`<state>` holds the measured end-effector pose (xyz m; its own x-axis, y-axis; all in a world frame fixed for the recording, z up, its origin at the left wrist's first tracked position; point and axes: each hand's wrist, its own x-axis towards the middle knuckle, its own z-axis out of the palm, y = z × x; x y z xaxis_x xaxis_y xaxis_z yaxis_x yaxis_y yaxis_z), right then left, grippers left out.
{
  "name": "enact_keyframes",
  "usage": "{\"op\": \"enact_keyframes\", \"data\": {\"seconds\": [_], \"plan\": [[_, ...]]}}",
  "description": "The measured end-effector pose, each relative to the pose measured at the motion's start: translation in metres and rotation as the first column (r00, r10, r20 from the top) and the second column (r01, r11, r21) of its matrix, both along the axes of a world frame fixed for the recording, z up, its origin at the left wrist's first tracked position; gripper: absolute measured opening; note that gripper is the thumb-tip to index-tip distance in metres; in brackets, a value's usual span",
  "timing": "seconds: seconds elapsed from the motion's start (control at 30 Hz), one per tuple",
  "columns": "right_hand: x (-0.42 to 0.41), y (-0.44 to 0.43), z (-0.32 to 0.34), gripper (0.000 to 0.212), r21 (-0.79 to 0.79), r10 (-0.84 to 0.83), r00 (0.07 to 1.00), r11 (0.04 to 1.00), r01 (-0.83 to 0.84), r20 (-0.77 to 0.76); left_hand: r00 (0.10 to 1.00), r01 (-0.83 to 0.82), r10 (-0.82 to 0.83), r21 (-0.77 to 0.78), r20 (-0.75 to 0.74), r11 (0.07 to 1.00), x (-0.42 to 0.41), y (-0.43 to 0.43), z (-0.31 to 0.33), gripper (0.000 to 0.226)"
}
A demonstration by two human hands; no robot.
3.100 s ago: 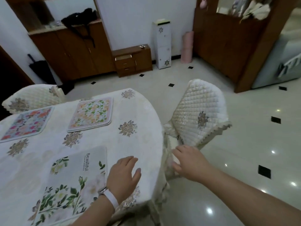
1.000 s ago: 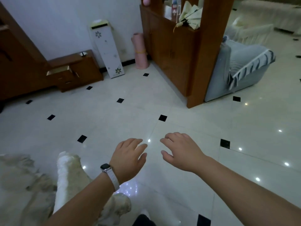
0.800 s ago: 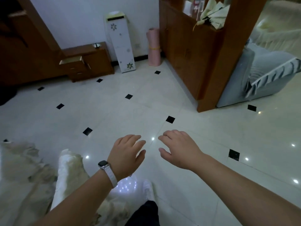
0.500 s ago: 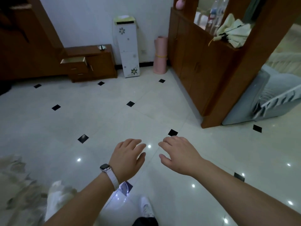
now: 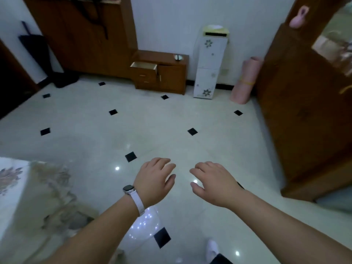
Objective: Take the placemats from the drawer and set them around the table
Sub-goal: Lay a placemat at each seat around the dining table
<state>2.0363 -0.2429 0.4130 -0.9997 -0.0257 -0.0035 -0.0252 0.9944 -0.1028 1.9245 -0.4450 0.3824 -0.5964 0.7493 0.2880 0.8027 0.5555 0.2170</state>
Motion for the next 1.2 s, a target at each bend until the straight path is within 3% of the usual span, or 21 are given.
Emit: {"op": "enact_keyframes", "data": {"seconds": [0.23, 0.57, 0.83, 1.03, 1.2], "plan": [[-0.118, -0.008, -0.018, 0.045, -0.032, 0.225, 0.974, 0.974, -0.224, 0.014, 0.982, -0.191, 0.191, -0.053, -0.003, 0.98, -0.061, -0.037, -0.012, 0.031], [-0.319, 0.02, -0.023, 0.045, -0.088, 0.461, 0.887, 0.882, -0.463, -0.042, 0.9, -0.434, 0.434, -0.154, -0.032, 0.888, -0.192, -0.025, -0.005, 0.03], [-0.429, -0.015, -0.014, 0.041, -0.058, 0.71, 0.702, 0.699, -0.712, -0.062, 0.785, -0.618, 0.598, -0.147, -0.161, 0.772, -0.245, -0.057, 0.025, 0.029], [-0.477, -0.079, -0.008, 0.041, -0.082, 0.821, 0.562, 0.556, -0.827, -0.1, 0.633, -0.774, 0.757, -0.14, -0.158, 0.618, -0.248, -0.108, 0.028, 0.026], [-0.51, -0.145, -0.004, 0.042, -0.067, 0.88, 0.463, 0.459, -0.886, -0.101, 0.556, -0.831, 0.823, -0.103, -0.116, 0.547, -0.261, -0.153, 0.015, 0.026]]}}
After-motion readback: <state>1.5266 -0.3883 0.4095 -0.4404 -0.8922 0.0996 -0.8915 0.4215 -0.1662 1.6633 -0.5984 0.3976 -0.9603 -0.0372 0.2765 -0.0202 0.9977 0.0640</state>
